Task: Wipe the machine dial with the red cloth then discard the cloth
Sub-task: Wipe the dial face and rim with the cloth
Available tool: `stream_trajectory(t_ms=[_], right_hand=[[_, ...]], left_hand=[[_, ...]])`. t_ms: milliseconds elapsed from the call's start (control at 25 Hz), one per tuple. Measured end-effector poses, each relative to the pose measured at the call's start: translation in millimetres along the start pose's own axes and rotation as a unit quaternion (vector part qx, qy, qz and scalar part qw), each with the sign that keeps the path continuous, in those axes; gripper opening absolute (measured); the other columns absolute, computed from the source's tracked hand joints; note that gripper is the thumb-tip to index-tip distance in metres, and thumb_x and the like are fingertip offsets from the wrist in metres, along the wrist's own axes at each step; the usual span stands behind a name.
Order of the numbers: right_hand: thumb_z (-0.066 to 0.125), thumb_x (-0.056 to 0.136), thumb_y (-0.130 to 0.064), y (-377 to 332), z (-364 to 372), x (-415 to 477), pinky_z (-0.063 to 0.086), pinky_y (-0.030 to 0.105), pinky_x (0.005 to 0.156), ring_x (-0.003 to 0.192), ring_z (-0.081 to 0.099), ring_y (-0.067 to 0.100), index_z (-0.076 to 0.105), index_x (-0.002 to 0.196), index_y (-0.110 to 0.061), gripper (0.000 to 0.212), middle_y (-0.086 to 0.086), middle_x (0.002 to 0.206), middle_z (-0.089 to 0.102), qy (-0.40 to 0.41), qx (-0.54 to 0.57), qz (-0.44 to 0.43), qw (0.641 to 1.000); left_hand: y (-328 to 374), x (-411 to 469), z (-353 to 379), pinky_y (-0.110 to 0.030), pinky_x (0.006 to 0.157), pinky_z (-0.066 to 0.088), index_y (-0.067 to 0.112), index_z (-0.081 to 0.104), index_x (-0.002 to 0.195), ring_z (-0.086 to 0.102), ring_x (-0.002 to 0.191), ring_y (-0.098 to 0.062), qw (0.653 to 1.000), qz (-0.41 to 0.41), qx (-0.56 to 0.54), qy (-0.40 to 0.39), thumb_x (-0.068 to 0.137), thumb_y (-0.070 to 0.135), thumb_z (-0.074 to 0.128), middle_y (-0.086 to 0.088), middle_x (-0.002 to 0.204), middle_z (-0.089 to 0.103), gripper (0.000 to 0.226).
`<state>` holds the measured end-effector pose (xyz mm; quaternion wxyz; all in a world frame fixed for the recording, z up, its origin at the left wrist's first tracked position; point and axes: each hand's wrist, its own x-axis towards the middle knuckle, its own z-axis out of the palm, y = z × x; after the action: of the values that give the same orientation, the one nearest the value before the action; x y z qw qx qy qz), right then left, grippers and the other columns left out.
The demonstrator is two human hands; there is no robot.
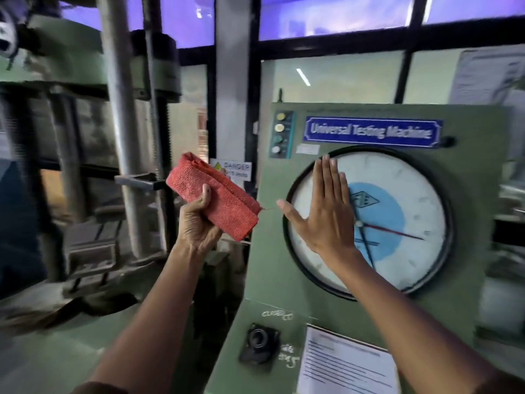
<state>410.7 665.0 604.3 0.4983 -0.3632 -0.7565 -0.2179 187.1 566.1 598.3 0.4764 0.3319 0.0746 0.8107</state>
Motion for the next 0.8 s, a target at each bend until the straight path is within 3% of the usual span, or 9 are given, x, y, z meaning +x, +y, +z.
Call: stream_trajectory(t_ms=[80, 200, 320, 400, 640, 800], right_hand=[[0.040, 0.094, -0.079, 29.1, -16.1, -5.9, 0.011, 0.048, 0.131, 0.162, 0.010, 0.029, 0.016, 0.163, 0.002, 0.109, 0.020, 0.173, 0.014, 0.009, -0.034, 0.020, 0.999], [0.045, 0.093, -0.077, 62.5, -41.7, -19.8, 0.013, 0.048, 0.131, 0.161, 0.014, 0.031, 0.019, 0.162, 0.004, 0.109, 0.021, 0.171, 0.018, 0.026, -0.083, 0.054, 0.995], [0.035, 0.095, -0.081, 79.4, -63.7, -31.2, 0.011, 0.046, 0.132, 0.162, 0.010, 0.028, 0.016, 0.163, 0.002, 0.109, 0.019, 0.173, 0.014, 0.022, -0.123, 0.082, 0.989], [0.030, 0.095, -0.082, 86.3, -73.8, -37.9, 0.009, 0.045, 0.132, 0.162, 0.006, 0.026, 0.013, 0.164, 0.000, 0.108, 0.018, 0.174, 0.010, 0.015, -0.139, 0.091, 0.986], [0.025, 0.096, -0.082, 120.1, -78.3, -45.2, 0.001, 0.040, 0.132, 0.163, 0.002, 0.026, 0.011, 0.164, 0.000, 0.108, 0.017, 0.174, 0.006, 0.009, -0.171, 0.103, 0.980], [0.026, 0.096, -0.081, 161.8, -55.6, -37.7, 0.001, 0.041, 0.132, 0.163, 0.000, 0.027, 0.008, 0.164, 0.000, 0.108, 0.017, 0.174, 0.004, -0.004, -0.177, 0.102, 0.979]], left_hand=[[-31.7, 12.9, 14.6, -0.059, 0.114, 0.042, 0.004, 0.064, 0.127, 0.065, 0.114, -0.032, 0.999, -0.027, -0.012, -0.026, 0.054, 0.015, 0.098, -0.017, 0.125, 0.067, 0.082], [-74.2, 27.0, 30.4, -0.058, 0.122, 0.031, 0.003, 0.064, 0.132, 0.062, 0.119, -0.030, 0.994, -0.086, -0.034, -0.059, 0.083, 0.014, 0.072, -0.016, 0.125, 0.068, 0.051], [-99.1, 33.4, 43.9, -0.053, 0.114, 0.044, 0.004, 0.068, 0.124, 0.066, 0.117, -0.028, 0.985, -0.125, -0.056, -0.102, 0.076, 0.012, 0.081, -0.015, 0.129, 0.067, 0.051], [-113.5, 37.0, 48.1, -0.052, 0.105, 0.053, 0.004, 0.061, 0.130, 0.068, 0.114, -0.029, 0.982, -0.133, -0.059, -0.117, 0.083, 0.012, 0.072, -0.015, 0.129, 0.064, 0.049], [-154.1, 49.7, 50.5, -0.055, 0.115, 0.043, 0.007, 0.075, 0.111, 0.066, 0.111, -0.028, 0.977, -0.161, -0.058, -0.126, 0.075, 0.014, 0.078, -0.013, 0.119, 0.068, 0.037], [-187.7, 71.7, 42.6, -0.056, 0.114, 0.042, 0.009, 0.073, 0.112, 0.064, 0.112, -0.025, 0.983, -0.153, -0.021, -0.100, 0.092, 0.012, 0.061, -0.010, 0.121, 0.067, 0.023]])
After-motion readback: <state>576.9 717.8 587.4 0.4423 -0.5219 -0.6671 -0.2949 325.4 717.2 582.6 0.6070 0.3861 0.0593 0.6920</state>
